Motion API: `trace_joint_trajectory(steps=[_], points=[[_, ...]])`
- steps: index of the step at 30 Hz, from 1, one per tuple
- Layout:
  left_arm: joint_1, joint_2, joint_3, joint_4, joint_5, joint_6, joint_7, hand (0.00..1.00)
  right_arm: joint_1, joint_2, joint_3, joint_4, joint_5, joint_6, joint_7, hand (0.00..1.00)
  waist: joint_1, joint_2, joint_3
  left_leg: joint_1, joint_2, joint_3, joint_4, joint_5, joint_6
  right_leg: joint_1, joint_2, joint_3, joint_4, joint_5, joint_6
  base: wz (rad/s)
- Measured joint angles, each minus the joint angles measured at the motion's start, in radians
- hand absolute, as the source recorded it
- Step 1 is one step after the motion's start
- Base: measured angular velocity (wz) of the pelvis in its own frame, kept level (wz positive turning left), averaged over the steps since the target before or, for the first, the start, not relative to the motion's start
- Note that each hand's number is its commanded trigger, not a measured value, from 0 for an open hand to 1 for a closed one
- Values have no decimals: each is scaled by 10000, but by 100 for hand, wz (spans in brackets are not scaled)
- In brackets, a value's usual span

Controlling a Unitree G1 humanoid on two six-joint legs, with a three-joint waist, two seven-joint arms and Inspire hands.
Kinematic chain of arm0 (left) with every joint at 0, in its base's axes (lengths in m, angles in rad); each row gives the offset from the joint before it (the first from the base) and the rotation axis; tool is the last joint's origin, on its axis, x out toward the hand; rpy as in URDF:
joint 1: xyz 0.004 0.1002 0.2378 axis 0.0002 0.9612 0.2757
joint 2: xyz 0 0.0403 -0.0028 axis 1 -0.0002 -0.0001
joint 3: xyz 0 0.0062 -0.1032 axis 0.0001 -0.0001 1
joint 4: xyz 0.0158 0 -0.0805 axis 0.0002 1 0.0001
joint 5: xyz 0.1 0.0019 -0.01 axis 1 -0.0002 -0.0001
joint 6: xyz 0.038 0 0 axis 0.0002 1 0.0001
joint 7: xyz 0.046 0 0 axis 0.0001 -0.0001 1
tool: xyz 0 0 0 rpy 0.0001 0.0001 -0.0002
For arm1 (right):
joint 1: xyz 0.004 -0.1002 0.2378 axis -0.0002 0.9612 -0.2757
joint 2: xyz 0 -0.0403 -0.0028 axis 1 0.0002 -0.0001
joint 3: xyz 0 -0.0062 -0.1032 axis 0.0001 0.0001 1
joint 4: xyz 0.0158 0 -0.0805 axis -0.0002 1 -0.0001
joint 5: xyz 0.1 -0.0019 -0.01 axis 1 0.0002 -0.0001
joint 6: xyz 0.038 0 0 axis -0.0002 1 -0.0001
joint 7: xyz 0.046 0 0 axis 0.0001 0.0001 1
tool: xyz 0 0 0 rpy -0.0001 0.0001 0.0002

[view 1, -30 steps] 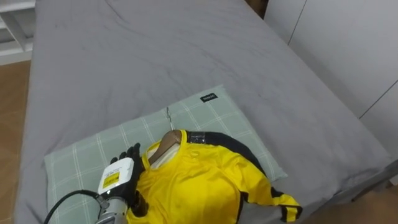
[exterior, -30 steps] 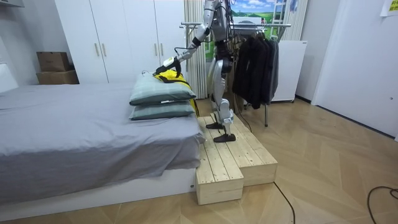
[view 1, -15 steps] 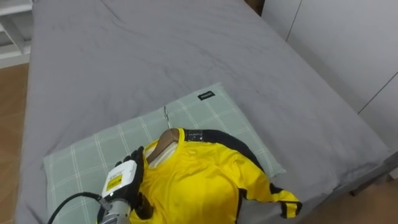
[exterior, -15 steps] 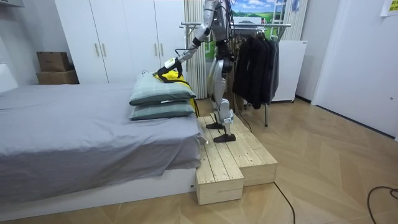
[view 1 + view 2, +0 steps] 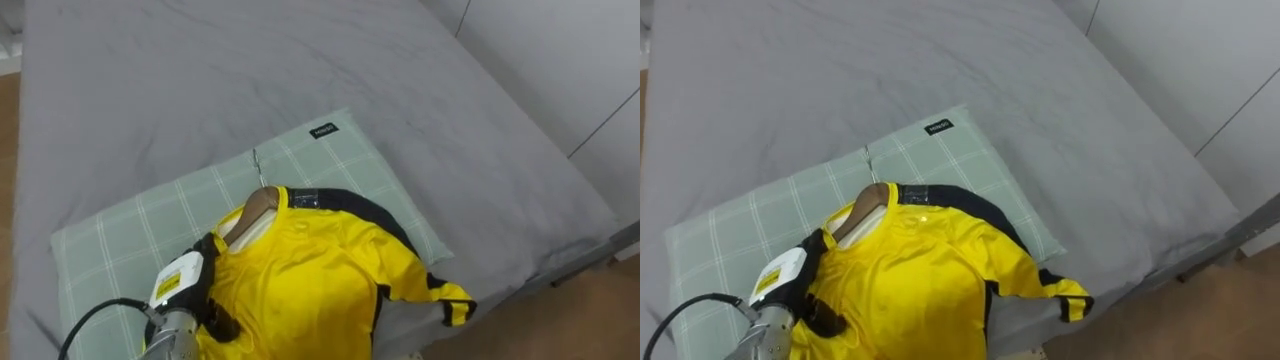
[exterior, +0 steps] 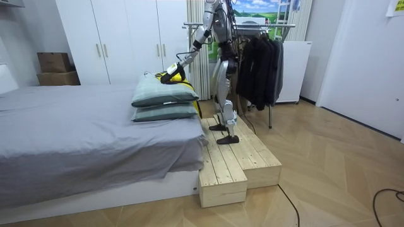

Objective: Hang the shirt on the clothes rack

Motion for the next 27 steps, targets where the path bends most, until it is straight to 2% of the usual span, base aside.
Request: trace_joint_trajectory(steps=[4,6,8,12,16,27], points=[[-177,-1,0,11,-280,-13,33,0,-181,-28,53,25,49,2,-2,0,-9,108,82,-282,-6,-5,129,0,0,-281,-45,-41,161,12,-20,3],[-386,19,1,123,-368,-11,43,0,-250,-22,59,26,217,5,1,0,-11,129,98,-463,-21,5,199,3,3,-491,-70,-5,270,12,-20,0],[-648,46,-1,357,-359,-8,42,0,-253,-33,61,40,313,2,0,0,-44,103,115,-552,-53,10,226,49,19,-608,-126,-9,388,11,-20,0],[-905,417,-15,372,-677,-90,31,0,-250,-50,72,12,327,29,17,0,-68,-83,217,-883,-87,175,414,77,48,-1046,-192,129,656,-17,-52,-6],[-1261,569,-15,360,-697,-110,29,0,-232,-94,91,91,472,122,134,0,-71,-103,211,-1455,-57,170,781,112,83,-1476,-181,119,700,102,-102,3],[-1402,690,-24,377,-749,-89,388,0,-318,-89,474,110,1447,136,240,0,-269,-103,213,-1936,-70,155,902,259,109,-1855,-202,119,702,265,-131,0]])
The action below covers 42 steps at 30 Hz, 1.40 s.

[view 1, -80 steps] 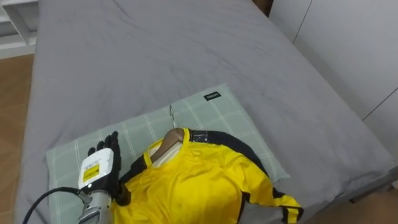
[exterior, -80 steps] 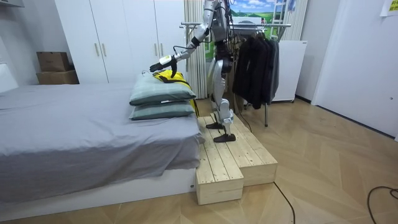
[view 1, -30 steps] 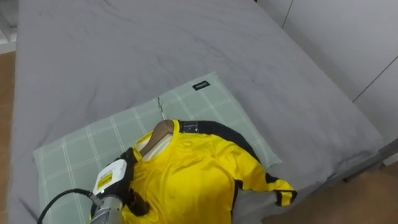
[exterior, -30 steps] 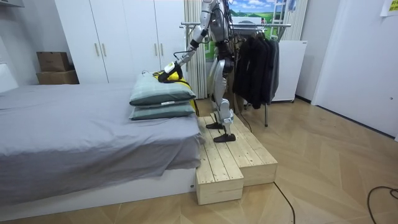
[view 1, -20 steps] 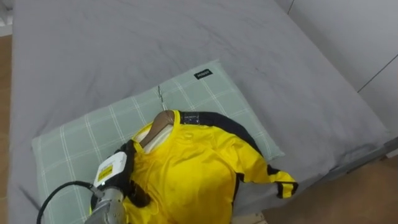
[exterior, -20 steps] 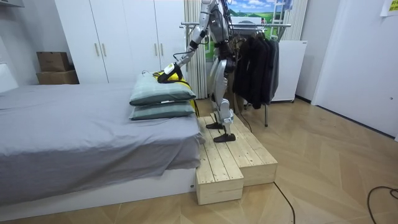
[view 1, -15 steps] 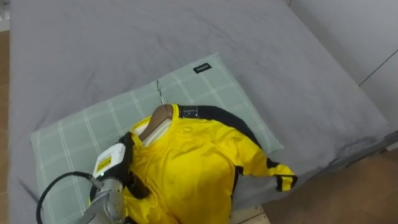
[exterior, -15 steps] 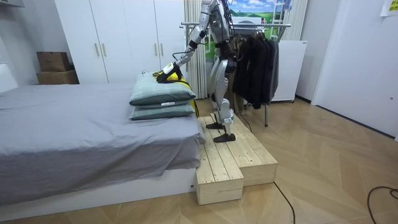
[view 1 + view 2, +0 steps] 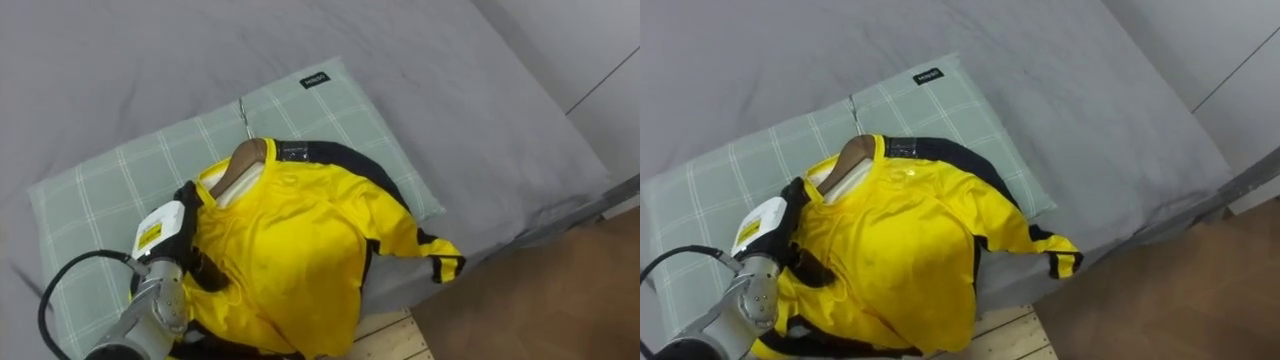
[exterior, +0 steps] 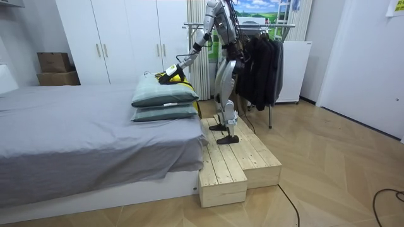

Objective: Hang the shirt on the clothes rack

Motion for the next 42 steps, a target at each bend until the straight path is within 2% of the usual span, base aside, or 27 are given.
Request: trace_joint_trajectory(steps=[3,4,5,6,12,18,22,27,42], points=[[0,1,6,5,-1,15,5,0,-1,-1,-6,-6,72,-15,19,0,-19,1,0,5,8,4,-1,10,-4,-2,6,2,-7,16,-15,0],[-1,0,21,1,-1,15,5,7,-5,0,-12,-8,72,-16,57,0,-23,2,0,-1,11,5,-1,13,-7,-11,9,3,-10,22,-21,0],[-7,0,29,-1,-1,15,5,71,-8,-1,-15,-8,71,-17,80,0,-25,2,-1,-8,10,5,0,16,-9,-25,9,3,-10,24,-22,0],[-25,1,31,-2,-1,15,5,100,-16,0,-15,-9,71,-16,92,0,-26,4,-1,-22,7,5,-7,35,-13,-56,8,3,-14,31,-25,0],[-32,3,33,-2,-1,26,54,100,-29,0,-15,-9,70,-16,113,0,-27,8,-2,-30,6,5,-22,51,-15,-70,9,3,-22,48,-29,0],[-125,200,9,0,-2,34,311,100,-102,-3,-2,-23,304,-23,197,0,-26,12,-4,44,-14,15,-87,102,-10,-42,-17,4,-16,89,-35,0],[-99,148,-206,53,-10,91,155,100,-146,-10,0,-156,398,-60,190,0,-33,11,2,206,-141,24,-411,281,15,-26,-134,3,15,94,-27,5],[-101,170,-205,52,-19,94,11,100,-143,-10,7,-192,396,-155,188,0,-47,3,7,239,-160,25,-543,351,15,-26,-142,10,-34,92,-24,0],[-101,202,-176,50,-211,9,-151,100,-133,-13,4,-188,383,-370,202,0,-34,3,11,253,-146,45,-597,350,15,-20,-122,-4,-81,93,-23,0]])
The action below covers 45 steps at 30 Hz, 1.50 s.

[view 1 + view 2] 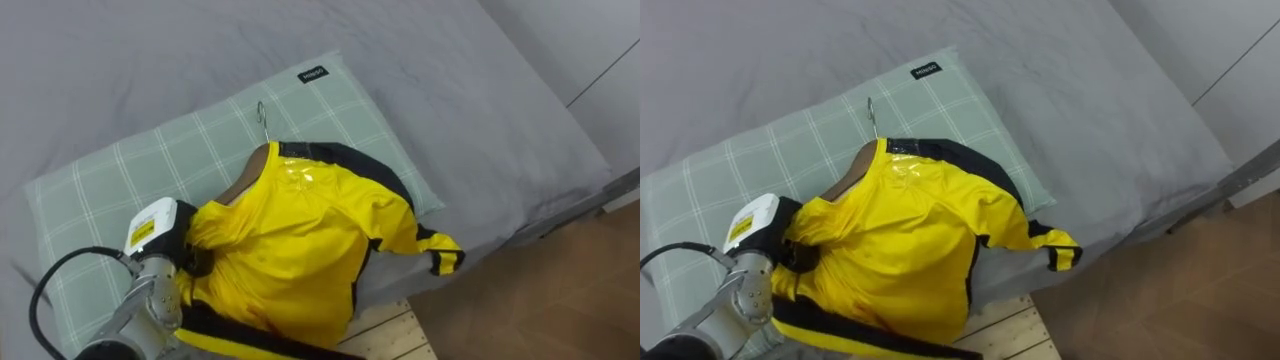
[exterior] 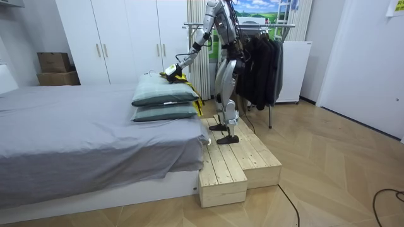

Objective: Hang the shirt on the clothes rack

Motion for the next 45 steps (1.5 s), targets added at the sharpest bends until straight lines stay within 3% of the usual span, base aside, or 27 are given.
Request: trace_joint_trajectory(steps=[9,20,24,26,28,29,30,33,38,40,42,45], points=[[22,-5,8,0,-4,0,-127,100,12,1,-22,-1,-13,-94,8,0,10,-4,7,171,-1,0,-54,0,0,166,9,-2,-60,6,6,0],[203,-19,9,-178,-868,-118,-328,100,82,47,-64,70,-33,-210,-122,0,53,-3,-13,878,69,17,-325,-1,0,1037,157,-4,-661,146,80,0],[484,-49,7,-869,-874,-119,-345,100,286,-6,-136,68,-152,-214,-125,0,319,-23,-41,1381,53,28,-501,-1,0,1462,152,-5,-688,127,108,0],[741,-49,8,-1153,-882,-120,-342,100,376,-18,-149,64,-235,-221,-124,0,336,-38,-82,1712,46,31,-580,-1,0,1786,148,-14,-730,101,138,0],[1332,-52,53,-1963,-860,-126,-342,100,770,-18,-515,49,-237,-341,-142,0,367,-60,-368,2196,51,30,-761,-1,0,2274,174,-20,-890,76,152,0],[1470,-56,85,-2132,-857,-128,-342,100,870,-18,-600,51,-234,-382,-144,0,370,-82,-432,2335,48,34,-830,-1,0,2404,173,-18,-897,46,163,0],[1715,-55,101,-2335,-860,-133,-342,100,1085,-13,-802,46,-229,-445,-147,0,375,-108,-582,2595,47,34,-965,-1,0,2672,190,-10,-991,19,175,0],[2347,-59,408,-2954,-856,-138,-345,100,1506,-17,-1328,-39,-231,-534,-198,0,418,-165,-711,3314,63,6,-1236,-4,-3,3457,253,-6,-1341,-6,215,1],[3200,10,486,-4735,-974,-443,-313,100,2137,-109,-1950,-14,-185,-526,-215,0,668,-182,-761,4280,59,-6,-1574,-11,-3,4471,298,-20,-1700,30,266,0],[3778,205,506,-5577,-969,-675,-244,100,2338,-175,-2401,25,-89,-539,-211,0,669,-157,-793,4677,51,4,-1723,-15,-6,4814,306,-21,-1742,-1,305,0],[4349,270,637,-6311,-956,-686,-247,100,2475,-256,-2838,74,-18,-509,-215,0,678,-124,-826,4855,52,-5,-1735,-35,-13,4991,310,-41,-1748,-22,304,0],[5127,268,1083,-7151,-956,-713,-250,100,2790,-290,-3625,71,-4,-488,-229,0,739,-146,-811,5071,75,-106,-1762,-58,-36,5319,350,-148,-1927,-23,303,9]])
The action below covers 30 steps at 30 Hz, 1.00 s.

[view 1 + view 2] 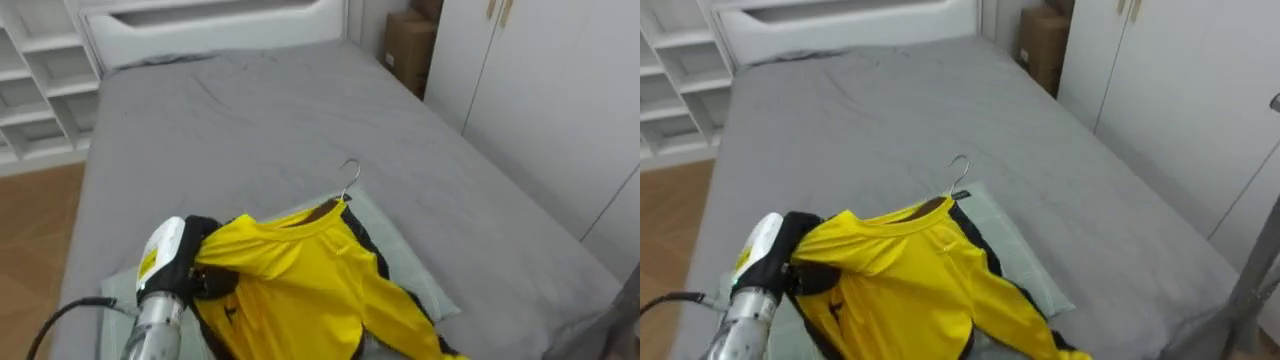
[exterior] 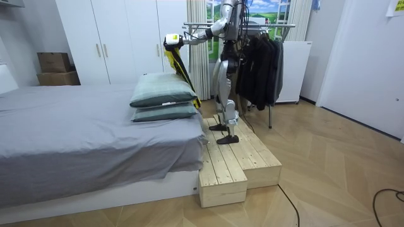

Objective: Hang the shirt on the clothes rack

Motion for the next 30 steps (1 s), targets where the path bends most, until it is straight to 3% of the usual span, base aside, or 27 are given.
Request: trace_joint_trajectory(steps=[5,9,16,21,23,24,26,30], points=[[330,49,534,-299,-22,0,-1,100,357,-27,-856,17,245,112,-121,0,275,-77,38,410,19,-185,-29,-72,-52,493,43,-113,-140,-49,-1,6],[1115,89,1251,-1220,-142,-158,17,100,366,-46,-1577,-22,590,190,-190,0,342,-150,63,706,66,-159,-89,-144,-82,757,95,-97,-142,-136,-19,0],[2029,90,2366,-2216,-107,-227,44,100,542,-82,-3013,-969,878,46,-352,0,439,-245,31,760,130,-204,-98,-192,-134,872,172,-84,-187,-212,-42,4],[2360,90,2652,-2828,-224,-372,62,100,465,-379,-3157,-1483,785,-107,-356,0,467,-256,46,1038,134,-198,-205,-208,-145,1116,190,-102,-307,-226,-34,0],[2423,89,2653,-2979,-220,-376,56,100,491,-457,-3163,-2052,462,-103,-452,0,594,-339,99,1022,138,-155,-195,-258,-148,1069,203,-90,-302,-252,-29,-8],[2423,87,2652,-3097,-212,-376,52,100,452,-538,-3164,-2441,104,-105,-489,0,599,-316,68,942,138,-159,-171,-264,-143,1009,200,-93,-297,-256,-26,-3],[2423,86,2651,-3322,-210,-379,42,100,330,-685,-3163,-2901,-288,-119,-554,0,627,-438,95,880,137,-160,-161,-263,-142,944,207,-78,-293,-253,-29,0],[2430,85,2650,-3393,-217,-388,-47,100,320,-909,-3164,-4137,-717,-233,-556,0,708,-621,32,918,155,-157,-170,-273,-154,984,223,-92,-291,-242,-44,0]])
